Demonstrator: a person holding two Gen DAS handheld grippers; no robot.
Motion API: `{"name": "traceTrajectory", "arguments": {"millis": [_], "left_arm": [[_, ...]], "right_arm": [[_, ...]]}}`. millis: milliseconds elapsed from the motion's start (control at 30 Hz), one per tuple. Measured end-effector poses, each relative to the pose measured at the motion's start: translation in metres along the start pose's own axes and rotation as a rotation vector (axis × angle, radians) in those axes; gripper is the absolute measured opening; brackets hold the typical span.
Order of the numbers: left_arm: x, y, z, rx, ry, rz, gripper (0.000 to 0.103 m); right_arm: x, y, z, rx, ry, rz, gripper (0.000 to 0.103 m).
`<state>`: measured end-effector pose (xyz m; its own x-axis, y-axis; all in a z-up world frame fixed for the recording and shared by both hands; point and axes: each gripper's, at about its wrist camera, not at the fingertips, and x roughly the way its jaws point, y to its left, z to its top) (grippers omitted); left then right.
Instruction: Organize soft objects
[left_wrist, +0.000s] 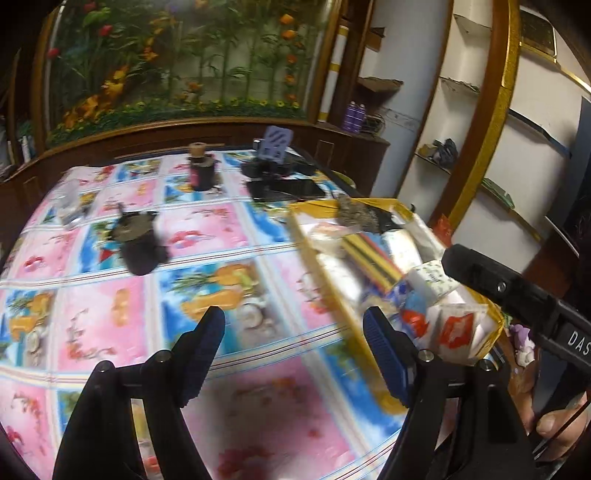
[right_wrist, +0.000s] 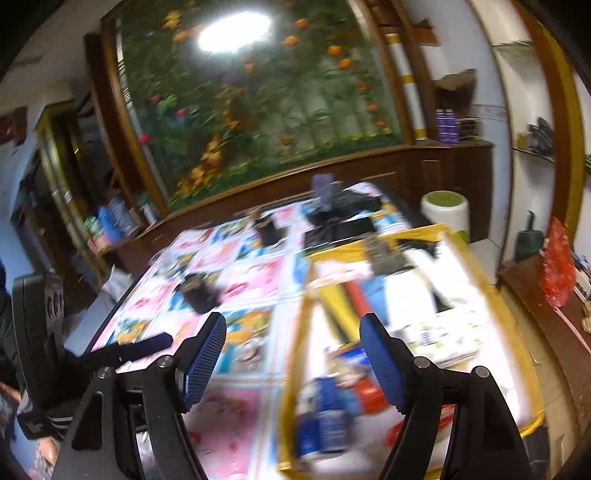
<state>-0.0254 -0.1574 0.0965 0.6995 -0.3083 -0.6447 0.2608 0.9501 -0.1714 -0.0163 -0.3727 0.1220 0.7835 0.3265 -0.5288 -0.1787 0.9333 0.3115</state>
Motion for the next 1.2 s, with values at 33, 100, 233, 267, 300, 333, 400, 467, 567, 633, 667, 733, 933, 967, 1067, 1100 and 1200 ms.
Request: {"name": "traceTrajectory", "arguments": {"millis": [33, 100, 233, 267, 300, 333, 400, 467, 567, 633, 667, 733, 933, 967, 1067, 1100, 1200], "left_arm": [[-0.006, 0.009, -0.003, -0.009, -0.008, 0.015, 0.077], [-0.013, 0.022, -0.008, -0.032, -0.013, 0.028, 0.077], [-0.018, 0.039, -0.019, -0.053, -0.003, 0.047, 0.077], [-0.02, 0.04, -0.021, -0.053, -0.001, 0.051, 0.077], [-0.02, 0.041, -0.023, -0.052, -0.001, 0.051, 0.077], [-0.021, 0.042, -0.024, -0.052, -0.004, 0.049, 0.077], [-0.021, 0.042, -0.024, -0.055, -0.005, 0.05, 0.077], [-0.021, 0.044, -0.025, -0.058, -0.006, 0.049, 0.077], [-0.022, 0.047, -0.026, -0.068, -0.006, 0.051, 0.077], [-0.023, 0.05, -0.025, -0.074, -0.009, 0.052, 0.077], [-0.024, 0.051, -0.026, -0.078, -0.011, 0.054, 0.077], [-0.024, 0.054, -0.028, -0.085, -0.012, 0.055, 0.077], [-0.028, 0.059, -0.033, -0.103, -0.017, 0.076, 0.077], [-0.029, 0.06, -0.035, -0.103, -0.022, 0.083, 0.077], [-0.029, 0.062, -0.039, -0.106, -0.033, 0.104, 0.077], [-0.029, 0.063, -0.041, -0.105, -0.037, 0.11, 0.077], [-0.022, 0.066, -0.046, -0.107, -0.022, 0.147, 0.077]], "right_arm": [[0.003, 0.008, -0.003, -0.01, 0.011, 0.009, 0.079], [0.009, 0.024, -0.011, -0.025, 0.035, 0.03, 0.079], [0.019, 0.046, -0.018, -0.044, 0.068, 0.05, 0.079], [0.02, 0.05, -0.018, -0.052, 0.07, 0.052, 0.079], [0.019, 0.054, -0.019, -0.059, 0.072, 0.052, 0.079], [0.019, 0.059, -0.019, -0.067, 0.073, 0.053, 0.079], [0.02, 0.063, -0.018, -0.075, 0.075, 0.054, 0.079], [0.02, 0.067, -0.018, -0.082, 0.077, 0.054, 0.081], [0.023, 0.07, -0.018, -0.089, 0.084, 0.052, 0.081], [0.023, 0.071, -0.018, -0.091, 0.087, 0.053, 0.081], [0.024, 0.072, -0.018, -0.094, 0.088, 0.054, 0.081], [0.026, 0.073, -0.019, -0.098, 0.09, 0.053, 0.082], [0.034, 0.074, -0.024, -0.09, 0.114, 0.051, 0.082], [0.033, 0.074, -0.026, -0.093, 0.115, 0.051, 0.082], [0.035, 0.075, -0.033, -0.1, 0.123, 0.046, 0.086], [0.038, 0.076, -0.036, -0.102, 0.128, 0.043, 0.087], [0.051, 0.077, -0.044, -0.103, 0.165, 0.033, 0.087]]}}
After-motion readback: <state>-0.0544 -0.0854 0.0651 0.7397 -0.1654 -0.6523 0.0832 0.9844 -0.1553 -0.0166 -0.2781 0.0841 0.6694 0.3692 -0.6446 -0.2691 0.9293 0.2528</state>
